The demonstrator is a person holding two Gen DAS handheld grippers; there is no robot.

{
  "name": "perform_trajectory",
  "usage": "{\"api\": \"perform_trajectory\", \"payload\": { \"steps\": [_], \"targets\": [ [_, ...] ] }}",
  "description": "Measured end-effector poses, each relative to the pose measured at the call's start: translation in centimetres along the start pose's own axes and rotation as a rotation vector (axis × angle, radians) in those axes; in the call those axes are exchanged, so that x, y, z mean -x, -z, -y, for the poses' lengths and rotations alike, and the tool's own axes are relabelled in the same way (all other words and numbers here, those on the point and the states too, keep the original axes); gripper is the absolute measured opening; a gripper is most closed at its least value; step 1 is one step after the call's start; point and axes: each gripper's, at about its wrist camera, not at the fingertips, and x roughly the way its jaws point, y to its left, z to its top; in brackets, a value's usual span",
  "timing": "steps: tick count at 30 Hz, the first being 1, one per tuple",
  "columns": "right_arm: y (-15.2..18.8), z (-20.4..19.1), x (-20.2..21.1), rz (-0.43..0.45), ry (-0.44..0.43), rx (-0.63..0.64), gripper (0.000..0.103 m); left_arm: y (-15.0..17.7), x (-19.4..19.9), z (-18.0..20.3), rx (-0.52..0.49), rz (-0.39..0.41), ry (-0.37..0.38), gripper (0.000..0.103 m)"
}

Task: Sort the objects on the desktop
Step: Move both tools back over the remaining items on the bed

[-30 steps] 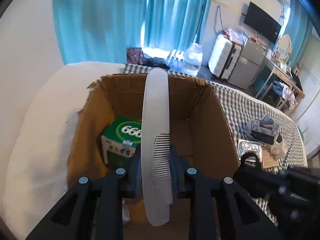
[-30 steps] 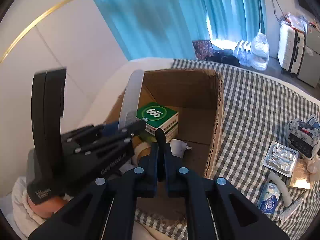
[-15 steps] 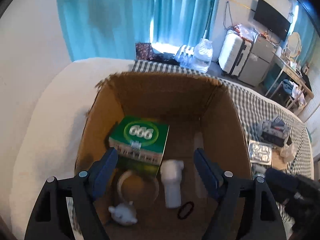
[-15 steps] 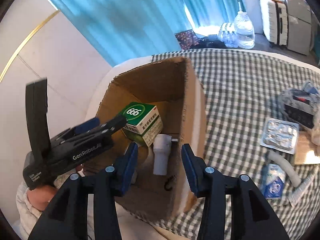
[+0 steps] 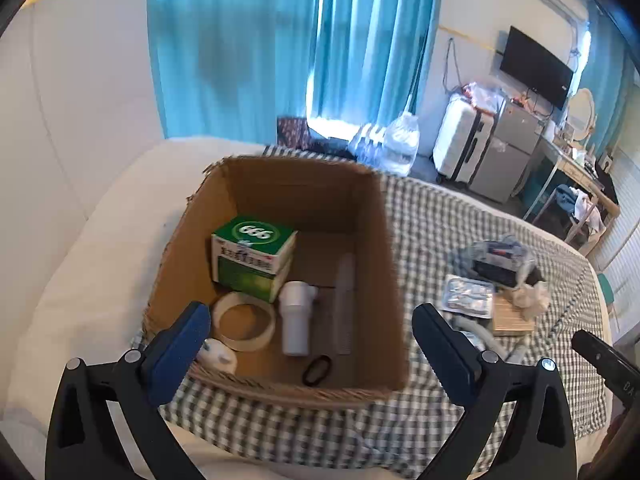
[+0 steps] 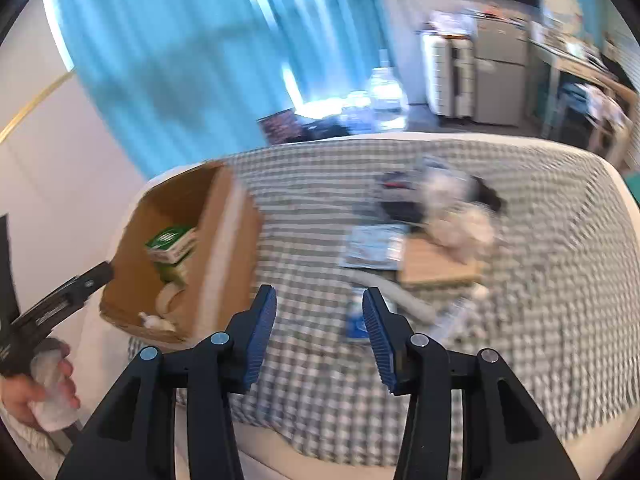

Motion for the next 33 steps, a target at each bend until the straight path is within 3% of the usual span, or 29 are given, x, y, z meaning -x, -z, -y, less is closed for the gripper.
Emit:
{"api": "perform_trajectory", "payload": {
  "steps": [6,14,22,28,33],
  "targets": [
    [1.5,5.2,3.5,0.035,0.076,-0.060,0.045,2.9,1.2,5.7,-0.003,-0.021,0.025,0.103],
    [3.1,9.2,4.6,0.056,0.089,-0.122,0.045,7.0,-0.8,13.3,-0.133,-0.080,0.022,0.103],
    [4.3,11.8,1.5,0.025,0.092,-0.167,0.045,9.5,-5.3,17.8,-0.221,-0.145,0.014,0.103],
    [4.8,13.3,-1.9,0.002,0.078,-0.167,0.045,10.1,-10.1,19.6,-0.206,-0.211,0.021,0.103],
    [3.3,14.7,-4.7,0.005,0.075,-0.178,0.045,9.5,-13.1,21.5,-0.160,-0.229,0.020,0.103]
  ]
}}
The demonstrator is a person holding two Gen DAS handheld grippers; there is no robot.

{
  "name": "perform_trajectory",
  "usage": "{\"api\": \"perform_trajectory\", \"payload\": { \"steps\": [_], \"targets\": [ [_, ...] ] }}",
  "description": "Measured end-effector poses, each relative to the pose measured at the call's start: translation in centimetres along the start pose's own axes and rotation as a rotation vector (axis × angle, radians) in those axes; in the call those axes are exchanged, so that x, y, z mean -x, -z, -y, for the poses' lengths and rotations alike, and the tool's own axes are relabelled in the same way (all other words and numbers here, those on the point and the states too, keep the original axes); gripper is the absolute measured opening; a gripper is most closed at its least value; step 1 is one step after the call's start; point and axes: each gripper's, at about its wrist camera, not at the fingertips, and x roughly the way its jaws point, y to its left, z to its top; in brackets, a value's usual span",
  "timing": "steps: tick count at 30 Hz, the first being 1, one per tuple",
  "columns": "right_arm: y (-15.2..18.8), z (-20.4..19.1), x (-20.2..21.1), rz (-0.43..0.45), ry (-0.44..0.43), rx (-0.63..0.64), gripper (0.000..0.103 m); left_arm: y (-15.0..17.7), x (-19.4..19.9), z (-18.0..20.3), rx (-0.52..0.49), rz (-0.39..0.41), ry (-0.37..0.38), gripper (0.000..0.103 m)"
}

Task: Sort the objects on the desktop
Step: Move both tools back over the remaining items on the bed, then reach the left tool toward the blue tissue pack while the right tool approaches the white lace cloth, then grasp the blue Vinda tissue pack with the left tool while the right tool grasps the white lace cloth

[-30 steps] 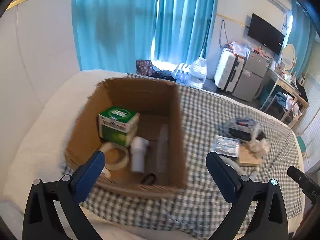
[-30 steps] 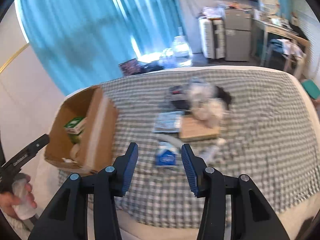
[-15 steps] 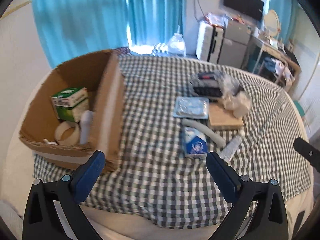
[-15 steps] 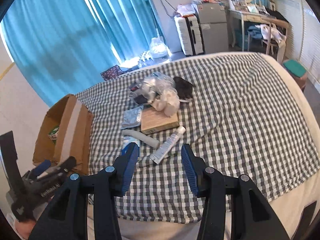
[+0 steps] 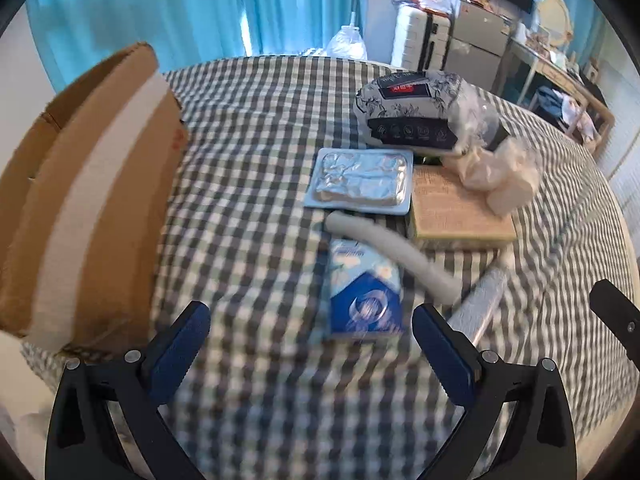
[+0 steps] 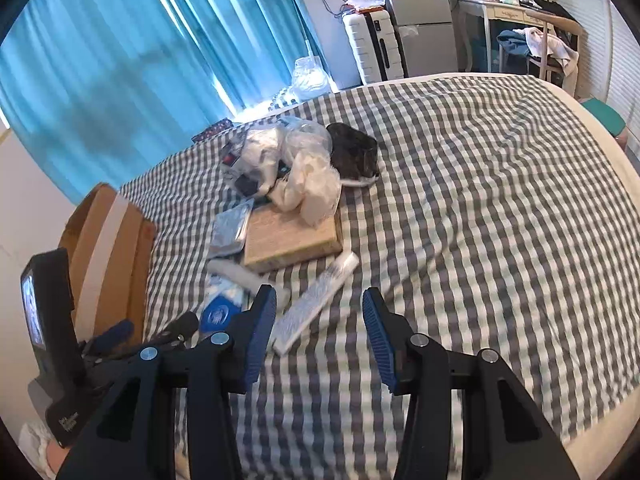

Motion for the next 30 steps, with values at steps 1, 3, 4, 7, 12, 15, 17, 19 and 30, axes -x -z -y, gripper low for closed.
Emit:
{"api": "perform_trajectory", "payload": {
  "steps": [1,3,4,7,12,15,17,19,30],
  "targets": [
    [-0.7,0.1,-0.4,0.011,0.003,-0.001,0.045,-0.3,-0.4,0.4,0.015,0.001,0.012,0.103],
    [-2.4,0.3,-1.6,0.018,0.006,0.015,0.045,-1.1,-1.1,1.4,0.041,0.008,0.049,0.103],
    [-3.2,0.2,-2.3,0.018,0.013,0.026,0.045,-1.3,-1.4,1.8,0.042,0.011,0.056,0.103],
    [-5.6,-0.1,-4.7,0.011,0.010,0.058,0.045,-1.9,-2.3,3.3,0.025,0.014,0.059,0.103],
    [-7.1,-0.9,-9.2,-0.056,-0.020,0.074,0.045,-2.1,-4.1,4.4,0.002,-0.016,0.073,0.103],
    [-7.1,-0.8,-10.8,-0.058,-0.019,0.058,0.012,-2.1,-5.4,4.7,0.003,-0.051,0.097,0.103],
    [-6.6,-0.5,-10.5,-0.043,-0.027,0.052,0.011,-2.1,-6.1,4.9,0.011,-0.067,0.103,0.103],
    [-5.9,0.1,-9.1,-0.003,-0.002,0.057,0.011,-2.3,-6.7,5.0,0.014,-0.065,0.082,0.103],
    [-4.3,3.6,-5.5,-0.004,0.020,-0.013,0.014,-2.1,-5.1,2.7,-0.007,-0.016,0.136,0.054]
  ]
}}
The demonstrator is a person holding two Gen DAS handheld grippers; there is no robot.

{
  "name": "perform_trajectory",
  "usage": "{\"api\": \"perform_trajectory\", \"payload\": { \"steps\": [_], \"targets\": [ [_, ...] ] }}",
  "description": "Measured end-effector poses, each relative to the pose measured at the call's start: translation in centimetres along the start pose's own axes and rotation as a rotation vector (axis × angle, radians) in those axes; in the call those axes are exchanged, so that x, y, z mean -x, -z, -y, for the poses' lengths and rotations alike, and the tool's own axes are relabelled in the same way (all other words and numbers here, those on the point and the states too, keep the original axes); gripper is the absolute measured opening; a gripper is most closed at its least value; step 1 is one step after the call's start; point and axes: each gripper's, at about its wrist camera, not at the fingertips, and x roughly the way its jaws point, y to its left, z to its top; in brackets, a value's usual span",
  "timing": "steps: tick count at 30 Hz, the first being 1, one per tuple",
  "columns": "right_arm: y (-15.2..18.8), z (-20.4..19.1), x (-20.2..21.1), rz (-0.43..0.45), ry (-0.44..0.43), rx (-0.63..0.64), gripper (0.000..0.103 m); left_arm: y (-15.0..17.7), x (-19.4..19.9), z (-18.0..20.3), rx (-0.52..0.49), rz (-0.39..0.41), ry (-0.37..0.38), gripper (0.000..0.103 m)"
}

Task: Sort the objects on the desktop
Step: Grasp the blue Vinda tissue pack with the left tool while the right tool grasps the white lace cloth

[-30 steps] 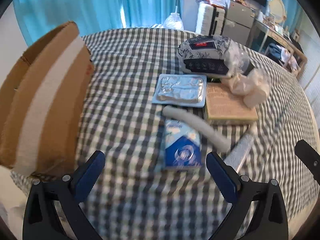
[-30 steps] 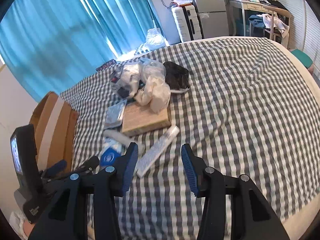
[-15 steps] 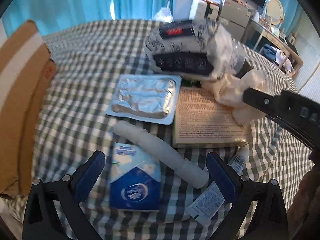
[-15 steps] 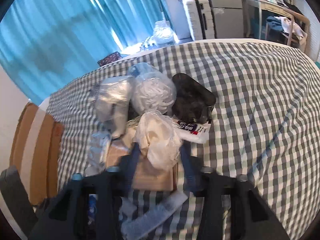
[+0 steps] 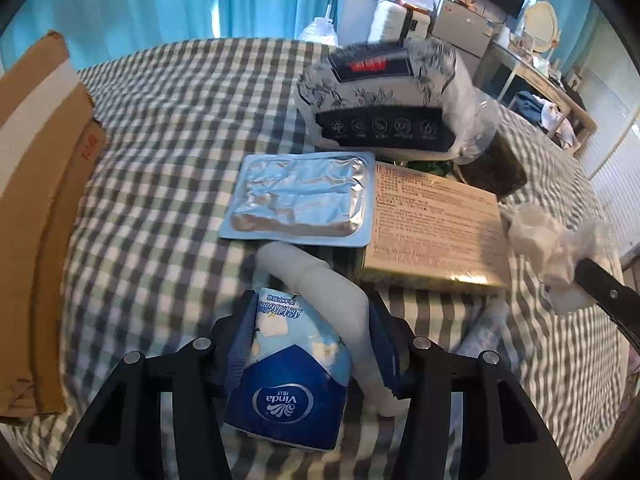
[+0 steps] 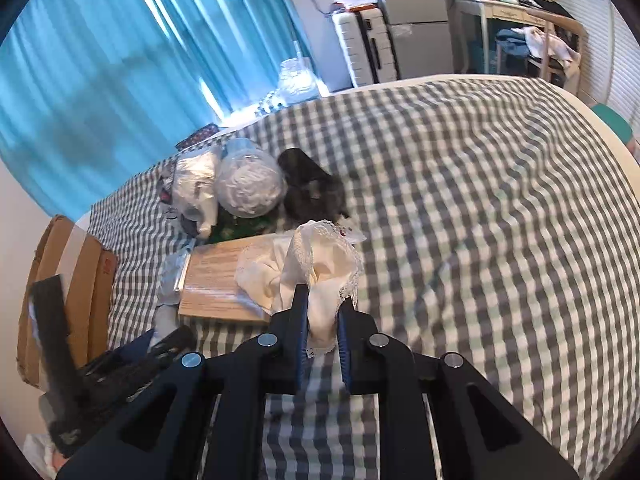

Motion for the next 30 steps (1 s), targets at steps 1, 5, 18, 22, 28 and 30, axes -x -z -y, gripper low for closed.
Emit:
{"api": "perform_trajectory", "payload": {
  "steps": [1,5,18,22,28,30],
  "targets": [
    [0.1,0.0,0.3,-0.001,-0.006,-0.004,0.014,0.2,0.5,-0.3,-0.003,0.001,0.009,0.054],
    [0.4,-0.9,1.8,0.015,0.006,0.024,0.014,1.0,3.0,-0.8,-0.020,0.021,0.018,0.054],
    [2.9,-4.7,6.7,0.034,-0.027,0.063,0.014,0.9,8.9,-3.4,-0.019,0.086,0.084,0.056],
    [3.3,-5.7,8.0,0.038,-0.036,0.074,0.014,1.7,6.7,-4.3,-0.030,-0.049,0.037,0.075],
    [4.1,-6.5,8.6,0.031,-0.029,0.091,0.014,6.1,3.6,-6.3,-0.027,-0.139,0.013,0.081],
    [4.2,-6.6,8.5,0.024,-0.027,0.092,0.014,7.4,3.1,-7.0,-0.040,-0.149,-0.001,0.081]
  ]
}}
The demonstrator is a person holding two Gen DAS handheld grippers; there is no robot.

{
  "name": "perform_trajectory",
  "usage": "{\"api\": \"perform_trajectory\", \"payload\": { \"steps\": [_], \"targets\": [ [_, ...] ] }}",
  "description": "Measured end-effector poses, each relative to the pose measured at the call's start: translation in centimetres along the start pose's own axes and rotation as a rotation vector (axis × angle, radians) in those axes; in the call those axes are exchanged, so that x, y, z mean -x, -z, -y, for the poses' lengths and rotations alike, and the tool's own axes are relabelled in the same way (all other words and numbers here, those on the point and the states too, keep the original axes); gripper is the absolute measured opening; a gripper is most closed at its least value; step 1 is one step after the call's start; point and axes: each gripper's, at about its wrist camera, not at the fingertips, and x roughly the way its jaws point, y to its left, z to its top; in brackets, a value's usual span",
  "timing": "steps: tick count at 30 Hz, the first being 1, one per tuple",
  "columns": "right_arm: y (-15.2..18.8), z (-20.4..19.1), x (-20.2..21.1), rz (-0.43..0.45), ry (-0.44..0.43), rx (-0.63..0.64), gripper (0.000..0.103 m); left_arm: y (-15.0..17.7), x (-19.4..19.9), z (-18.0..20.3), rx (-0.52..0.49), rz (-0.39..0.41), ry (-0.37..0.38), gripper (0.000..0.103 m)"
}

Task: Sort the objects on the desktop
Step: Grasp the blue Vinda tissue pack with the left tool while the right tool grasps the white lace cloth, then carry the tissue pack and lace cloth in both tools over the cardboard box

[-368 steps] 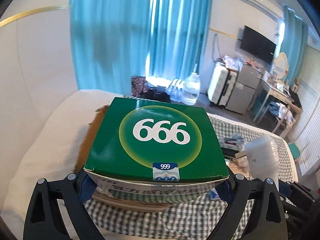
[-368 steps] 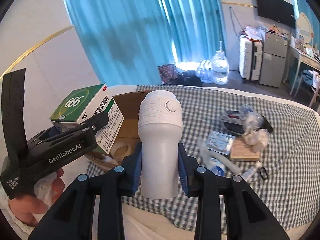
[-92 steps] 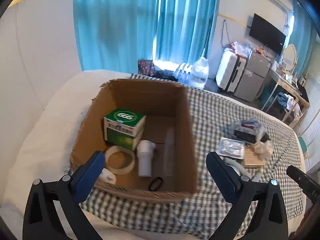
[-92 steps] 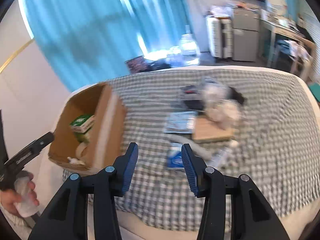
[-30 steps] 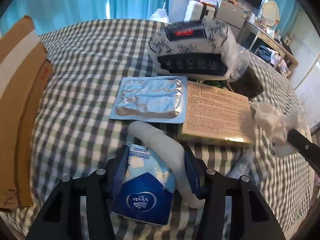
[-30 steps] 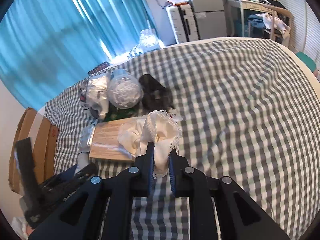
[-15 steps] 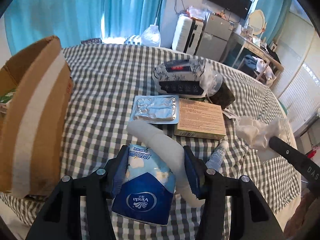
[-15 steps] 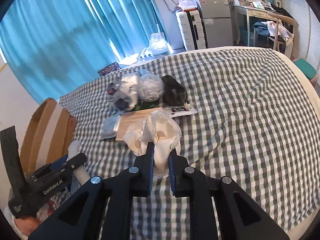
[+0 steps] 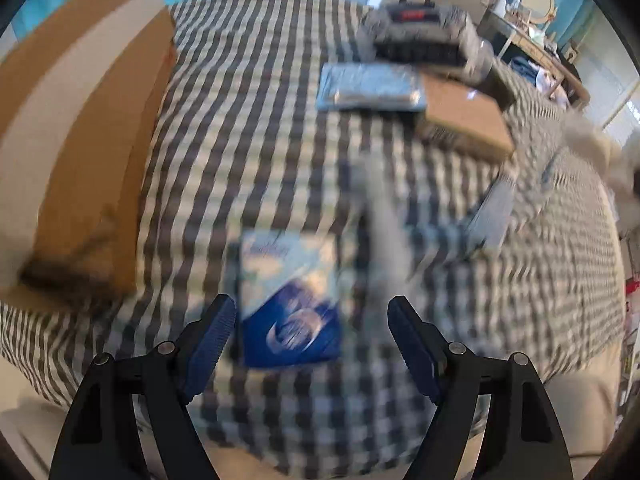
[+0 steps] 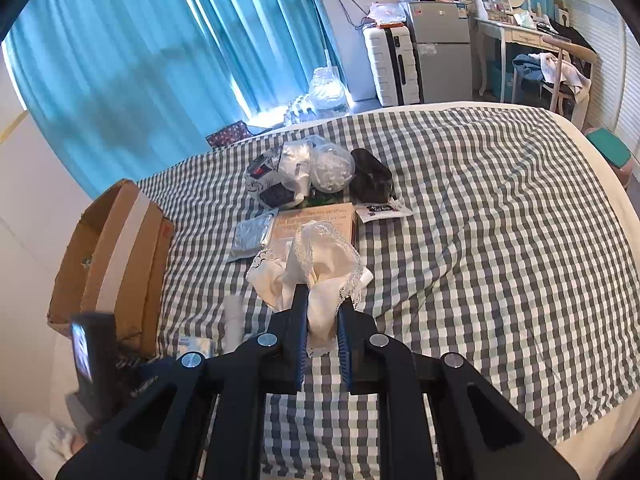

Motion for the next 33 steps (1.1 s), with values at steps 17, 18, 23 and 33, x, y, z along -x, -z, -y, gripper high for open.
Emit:
{"api": "perform_trajectory", "payload": {
  "steps": [17,18,23,33],
  "targets": [
    [0.0,-2.3,-0.9,-0.034,0.010,0.056,0.014,-1.8,2.8,-0.4,-0.039,0.131,0.036,0.046],
    [-0.1,-2.7,-0.5,-0.026,0.009,0.065,0.014,-2.2,4.0,-0.2,-0.040,0.161,0.047,0.046],
    [-0.6,-5.5,2.2,0.021,-0.009,0.113,0.014,-3.8,9.6,0.3,-0.061,0.262,0.071,0.046],
    [-0.7,-13.6,8.5,0.129,-0.081,0.247,0.014,-4.8,18.6,-2.4,-0.044,0.419,0.025,0.046]
  ]
}}
